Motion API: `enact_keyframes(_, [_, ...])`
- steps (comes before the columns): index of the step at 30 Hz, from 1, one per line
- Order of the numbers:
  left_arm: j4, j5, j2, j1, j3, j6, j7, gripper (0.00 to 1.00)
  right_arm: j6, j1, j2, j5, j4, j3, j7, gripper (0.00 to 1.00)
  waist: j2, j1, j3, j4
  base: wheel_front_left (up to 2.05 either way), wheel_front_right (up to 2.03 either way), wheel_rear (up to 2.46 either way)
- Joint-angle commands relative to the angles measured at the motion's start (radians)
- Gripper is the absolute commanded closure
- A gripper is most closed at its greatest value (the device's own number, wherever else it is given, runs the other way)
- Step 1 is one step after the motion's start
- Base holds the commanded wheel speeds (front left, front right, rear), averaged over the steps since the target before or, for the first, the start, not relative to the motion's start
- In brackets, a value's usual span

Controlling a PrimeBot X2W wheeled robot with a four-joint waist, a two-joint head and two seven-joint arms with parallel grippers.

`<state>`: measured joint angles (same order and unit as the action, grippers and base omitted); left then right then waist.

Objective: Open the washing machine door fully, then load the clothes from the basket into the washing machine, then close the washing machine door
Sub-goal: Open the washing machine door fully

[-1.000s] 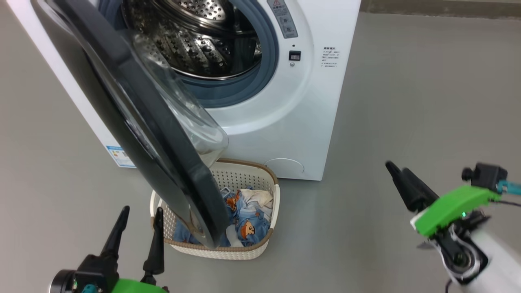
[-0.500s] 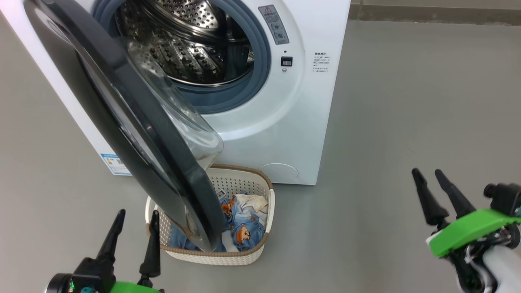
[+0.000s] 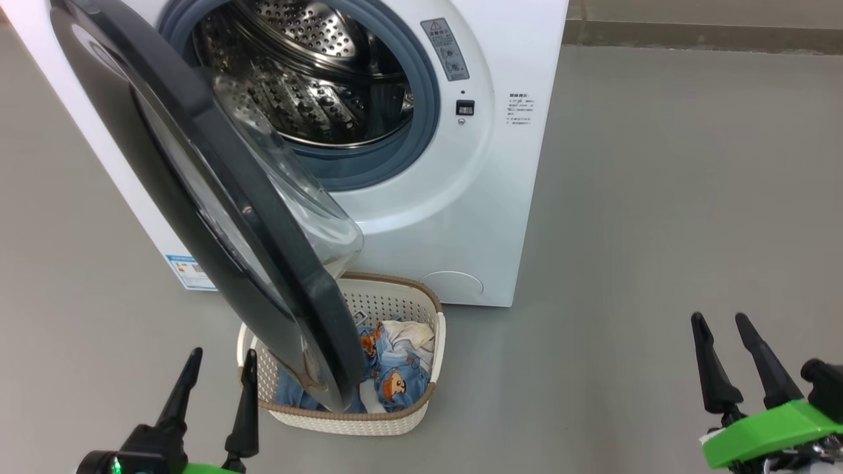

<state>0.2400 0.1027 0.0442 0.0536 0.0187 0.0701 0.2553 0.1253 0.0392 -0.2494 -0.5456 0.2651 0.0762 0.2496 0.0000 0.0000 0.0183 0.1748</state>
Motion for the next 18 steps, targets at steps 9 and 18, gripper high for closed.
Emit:
enact_keyframes(9, [-0.028, -0.008, 0.007, 0.01, -0.037, 0.004, 0.006, 0.0, 0.005, -0.039, 0.018, 0.035, -0.031, -0.017, 0.012, 0.0, 0.0, 0.0, 0.01, 0.0, 0.0, 0.0, 0.0])
enact_keyframes(18, [-0.036, -0.01, 0.007, 0.042, -0.058, -0.005, 0.006, 1.0, 0.005, -0.038, 0.025, 0.033, -0.031, -0.025, 0.012, 0.0, 0.0, 0.0, 0.016, 0.002, 0.0, 0.0, 0.0])
